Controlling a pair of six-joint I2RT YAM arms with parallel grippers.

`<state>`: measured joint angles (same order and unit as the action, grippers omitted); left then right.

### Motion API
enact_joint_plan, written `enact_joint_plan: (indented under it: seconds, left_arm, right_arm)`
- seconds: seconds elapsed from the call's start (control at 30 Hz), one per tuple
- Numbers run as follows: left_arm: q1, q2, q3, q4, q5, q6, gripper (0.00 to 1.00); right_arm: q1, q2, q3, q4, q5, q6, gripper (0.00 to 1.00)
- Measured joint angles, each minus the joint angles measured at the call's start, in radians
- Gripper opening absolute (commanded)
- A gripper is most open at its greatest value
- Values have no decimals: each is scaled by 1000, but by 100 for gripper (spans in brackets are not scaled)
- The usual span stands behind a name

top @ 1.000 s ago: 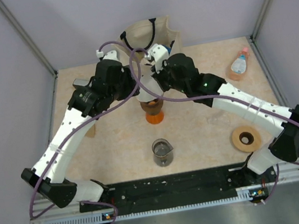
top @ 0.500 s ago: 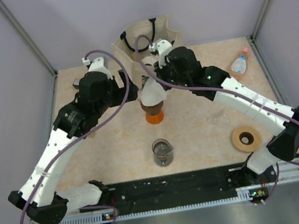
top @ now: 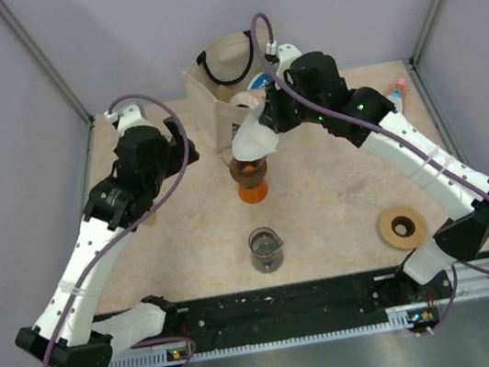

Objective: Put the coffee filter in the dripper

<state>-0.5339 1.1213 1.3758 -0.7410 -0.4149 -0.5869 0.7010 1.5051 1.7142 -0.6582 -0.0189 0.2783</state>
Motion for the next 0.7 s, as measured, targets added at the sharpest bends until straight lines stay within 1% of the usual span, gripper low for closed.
enact_joint_plan:
  seconds: [0.1,0.2,0.37,0.47,0.6,0.7]
  left_arm:
    - [73,0,-40,29,45,-9,99]
    - [128,0,-65,41,89,-13,99]
    - [176,0,-80,60,142,-13,99]
    - [192,0,-95,76,166,-13,99]
    - [199,0,-127,92,189,-12,99]
    - [201,0,-135,92,201,-12,99]
  right_arm:
    - [-25,25,59,-26,-38,45,0]
    - [-43,66,76,-44,-71,79,0]
    - [-58,177,101,-98,-129,112,0]
    - [-63,235,108,-117,-137,121,1]
    - [-66,291,140,-151,-132,126,8]
    - [-69,317,164,-160,-132,125,20]
